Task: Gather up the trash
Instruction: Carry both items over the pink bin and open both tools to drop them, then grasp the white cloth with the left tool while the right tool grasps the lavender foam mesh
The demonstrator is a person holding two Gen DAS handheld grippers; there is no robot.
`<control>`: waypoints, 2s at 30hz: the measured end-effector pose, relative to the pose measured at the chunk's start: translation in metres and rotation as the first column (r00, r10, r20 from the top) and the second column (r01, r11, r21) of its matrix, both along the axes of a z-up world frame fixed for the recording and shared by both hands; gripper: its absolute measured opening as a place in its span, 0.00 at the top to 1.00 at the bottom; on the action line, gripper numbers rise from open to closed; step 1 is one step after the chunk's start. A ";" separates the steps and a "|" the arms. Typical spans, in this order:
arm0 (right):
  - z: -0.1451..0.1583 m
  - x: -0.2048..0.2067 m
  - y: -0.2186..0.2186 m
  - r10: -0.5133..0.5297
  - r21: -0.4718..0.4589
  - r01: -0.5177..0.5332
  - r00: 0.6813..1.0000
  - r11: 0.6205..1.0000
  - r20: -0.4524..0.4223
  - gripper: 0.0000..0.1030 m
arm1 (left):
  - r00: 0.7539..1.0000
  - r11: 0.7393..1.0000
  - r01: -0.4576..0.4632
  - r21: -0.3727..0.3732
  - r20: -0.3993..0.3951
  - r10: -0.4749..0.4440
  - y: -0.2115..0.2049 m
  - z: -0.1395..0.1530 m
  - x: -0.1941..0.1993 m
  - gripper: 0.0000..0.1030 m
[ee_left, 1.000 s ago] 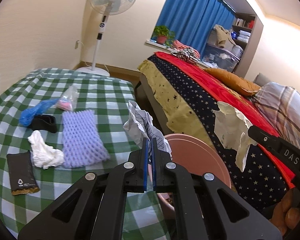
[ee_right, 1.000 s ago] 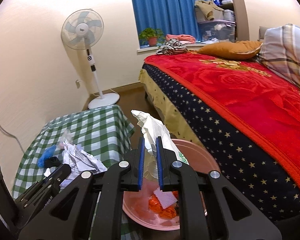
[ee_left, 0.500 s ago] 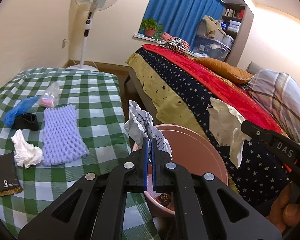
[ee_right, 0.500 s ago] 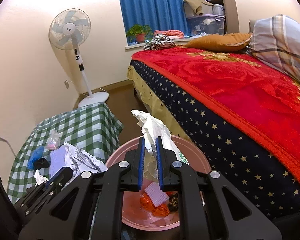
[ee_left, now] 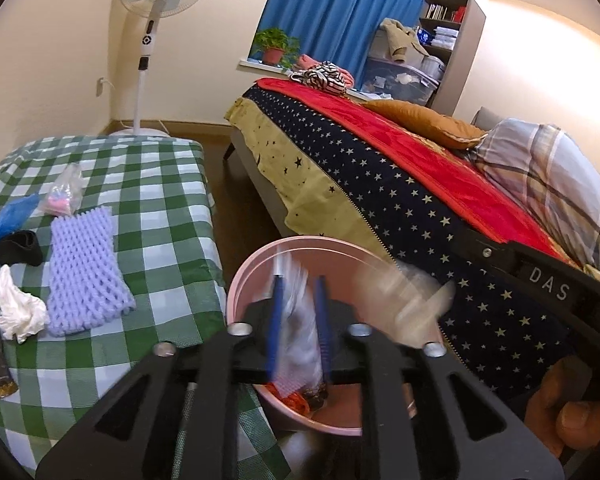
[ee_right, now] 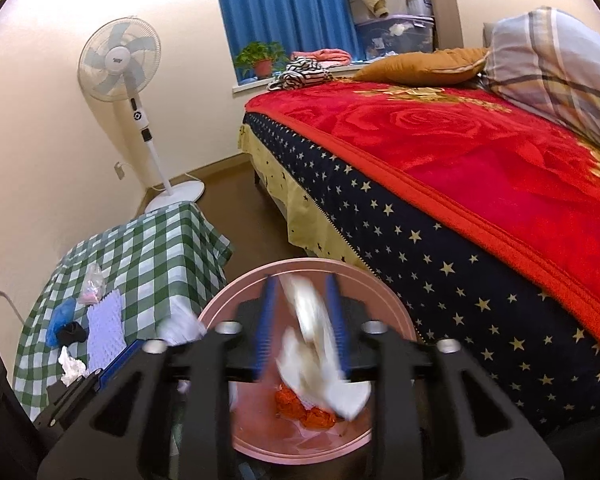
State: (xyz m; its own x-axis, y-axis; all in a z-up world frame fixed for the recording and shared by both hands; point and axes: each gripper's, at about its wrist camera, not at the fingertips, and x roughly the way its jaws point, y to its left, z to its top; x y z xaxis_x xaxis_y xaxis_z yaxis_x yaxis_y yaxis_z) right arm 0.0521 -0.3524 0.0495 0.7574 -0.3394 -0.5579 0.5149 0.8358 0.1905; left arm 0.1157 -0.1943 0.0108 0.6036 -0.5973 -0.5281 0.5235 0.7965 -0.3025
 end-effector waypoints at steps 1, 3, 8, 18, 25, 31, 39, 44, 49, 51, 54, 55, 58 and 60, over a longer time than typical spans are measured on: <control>0.000 0.000 0.000 0.002 -0.001 -0.002 1.000 1.000 0.002 0.60 | 1.000 1.000 -0.005 0.000 -0.002 0.005 0.002 0.000 0.000 0.79; 0.001 0.001 0.003 0.011 0.001 -0.011 1.000 1.000 0.008 0.60 | 1.000 1.000 -0.012 0.005 -0.001 0.012 0.004 -0.001 0.000 0.79; 0.004 0.003 0.012 0.047 0.012 -0.047 0.998 0.999 0.030 0.60 | 0.999 0.998 -0.048 0.027 0.007 0.048 0.017 -0.002 -0.002 0.79; 0.001 0.020 0.044 0.160 0.034 -0.163 0.985 0.986 0.059 0.60 | 0.979 0.976 -0.205 0.071 0.018 0.204 0.077 -0.001 0.003 0.79; -0.007 0.033 0.067 0.236 0.054 -0.240 0.969 0.969 0.069 0.60 | 0.946 0.942 -0.325 0.089 0.011 0.325 0.120 -0.009 0.010 0.79; -0.017 0.047 0.082 0.297 0.070 -0.301 0.953 0.951 0.066 0.61 | 0.905 0.901 -0.423 0.095 0.003 0.425 0.152 -0.017 0.016 0.79; -0.038 0.075 0.105 0.362 0.103 -0.365 0.931 0.925 0.046 0.61 | 0.860 0.857 -0.508 0.083 0.000 0.510 0.180 -0.024 0.023 0.79; -0.051 0.096 0.122 0.408 0.120 -0.408 0.913 0.905 0.028 0.61 | 0.844 0.841 -0.534 0.082 0.002 0.536 0.189 -0.029 0.029 0.79; -0.067 0.116 0.137 0.451 0.129 -0.447 0.893 0.885 0.002 0.61 | 0.836 0.834 -0.546 0.080 -0.003 0.548 0.196 -0.033 0.036 0.79; -0.073 0.123 0.139 0.461 0.136 -0.455 0.888 0.880 -0.010 0.61 | 0.837 0.835 -0.546 0.074 -0.005 0.548 0.197 -0.033 0.037 0.79; -0.081 0.133 0.142 0.471 0.155 -0.462 0.881 0.873 -0.030 0.61 | 0.844 0.843 -0.534 0.068 -0.015 0.536 0.198 -0.034 0.042 0.79; -0.085 0.137 0.144 0.479 0.161 -0.467 0.877 0.870 -0.045 0.61 | 0.848 0.847 -0.527 0.066 -0.025 0.529 0.197 -0.035 0.044 0.79; -0.094 0.146 0.153 0.504 0.166 -0.485 0.858 0.858 -0.097 0.60 | 0.860 0.862 -0.504 0.059 -0.052 0.507 0.193 -0.038 0.050 0.79; -0.098 0.151 0.158 0.523 0.169 -0.502 0.843 0.849 -0.127 0.61 | 0.867 0.870 -0.486 0.077 -0.078 0.492 0.188 -0.041 0.057 0.73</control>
State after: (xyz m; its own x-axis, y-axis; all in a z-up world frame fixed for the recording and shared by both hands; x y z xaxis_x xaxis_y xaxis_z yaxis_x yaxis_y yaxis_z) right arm 0.2032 -0.1943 -0.0482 0.6989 0.1520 -0.6989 0.0520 0.9638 0.2617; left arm 0.1724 -0.0059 -0.0306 0.7583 -0.2077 -0.6179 0.0346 0.9594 -0.2801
